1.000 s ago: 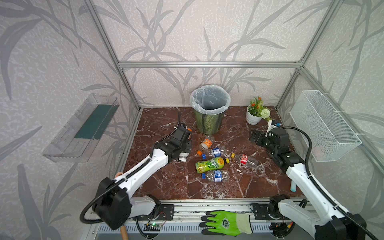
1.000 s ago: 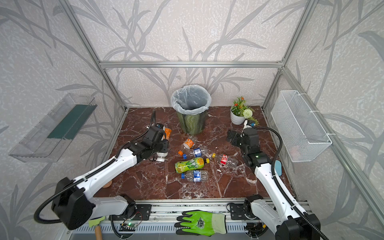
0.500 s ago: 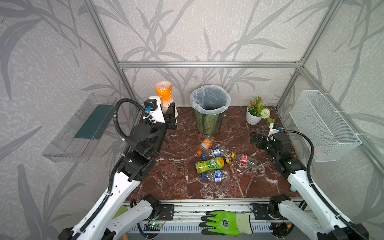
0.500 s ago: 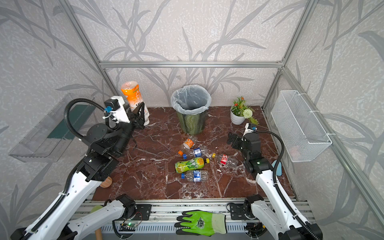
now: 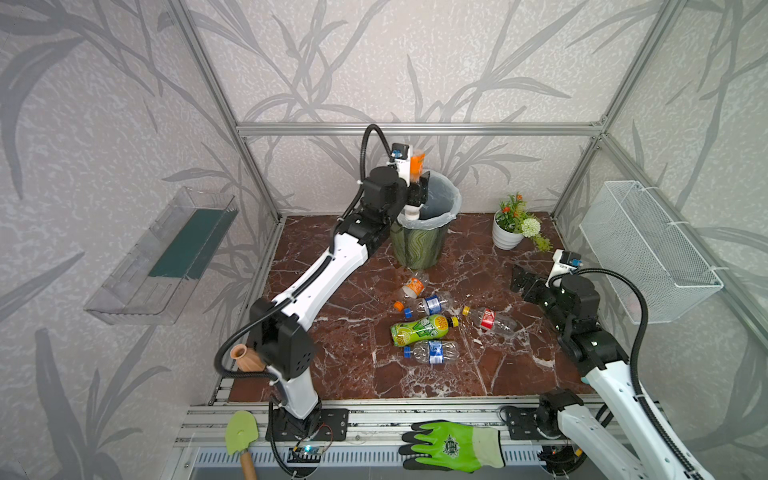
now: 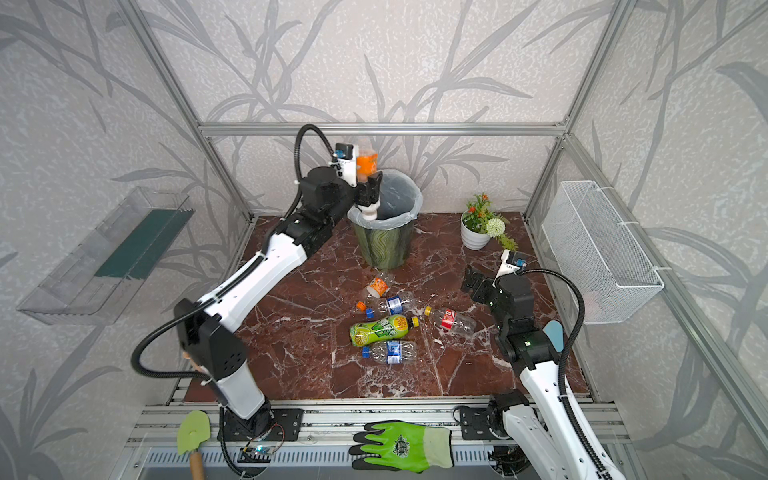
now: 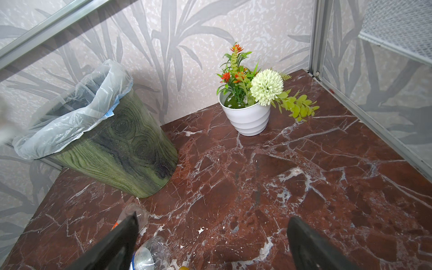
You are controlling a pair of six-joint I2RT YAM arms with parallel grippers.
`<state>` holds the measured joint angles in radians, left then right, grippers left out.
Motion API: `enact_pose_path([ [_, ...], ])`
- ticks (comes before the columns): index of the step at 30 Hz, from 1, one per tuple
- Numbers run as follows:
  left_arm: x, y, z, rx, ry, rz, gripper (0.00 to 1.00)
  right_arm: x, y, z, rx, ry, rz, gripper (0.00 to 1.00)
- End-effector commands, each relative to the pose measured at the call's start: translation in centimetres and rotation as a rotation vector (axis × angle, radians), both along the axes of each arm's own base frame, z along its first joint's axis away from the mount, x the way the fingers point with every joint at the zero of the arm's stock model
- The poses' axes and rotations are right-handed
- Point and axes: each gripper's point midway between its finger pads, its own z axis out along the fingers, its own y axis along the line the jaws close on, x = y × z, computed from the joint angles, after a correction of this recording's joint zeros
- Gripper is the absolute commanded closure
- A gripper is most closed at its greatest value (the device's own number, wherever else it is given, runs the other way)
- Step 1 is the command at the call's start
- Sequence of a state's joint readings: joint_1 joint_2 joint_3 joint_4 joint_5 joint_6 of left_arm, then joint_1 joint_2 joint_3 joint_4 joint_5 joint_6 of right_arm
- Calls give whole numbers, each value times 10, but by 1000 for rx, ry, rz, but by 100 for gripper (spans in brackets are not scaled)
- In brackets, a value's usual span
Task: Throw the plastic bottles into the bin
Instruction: 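Open the left gripper to drop the orange bottle into the bin, then reach the left gripper down and grasp the green Vita bottle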
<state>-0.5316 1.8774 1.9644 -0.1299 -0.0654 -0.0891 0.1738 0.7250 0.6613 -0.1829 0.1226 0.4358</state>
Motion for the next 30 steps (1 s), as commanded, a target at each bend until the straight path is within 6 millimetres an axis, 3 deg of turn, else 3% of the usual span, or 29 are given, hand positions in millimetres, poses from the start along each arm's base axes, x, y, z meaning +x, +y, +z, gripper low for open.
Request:
enact_pose_path([
  [1,-1,11,-26,103,238,37,5,-7,-7,-7,-31,29,-15,1],
  [5,-13,36,0,120,227,134,1,-12,-11,-10,-41,38,-30,1],
  [9,-43,48,30,29,74,105,1,-9,-8,-18,-24,51,-25,1],
  [13,-76,62,37,-61,-64,79,1,-4,-6,-20,-12,57,-16,1],
  [18,-95,95,10,-19,25,196,1,0,-1,-22,1,71,0,1],
  [22,-108,110,-32,12,120,243,1,4,2,-33,33,115,4,1],
  [30,-149,90,-122,115,284,25,1,12,10,-40,76,133,22,1],
])
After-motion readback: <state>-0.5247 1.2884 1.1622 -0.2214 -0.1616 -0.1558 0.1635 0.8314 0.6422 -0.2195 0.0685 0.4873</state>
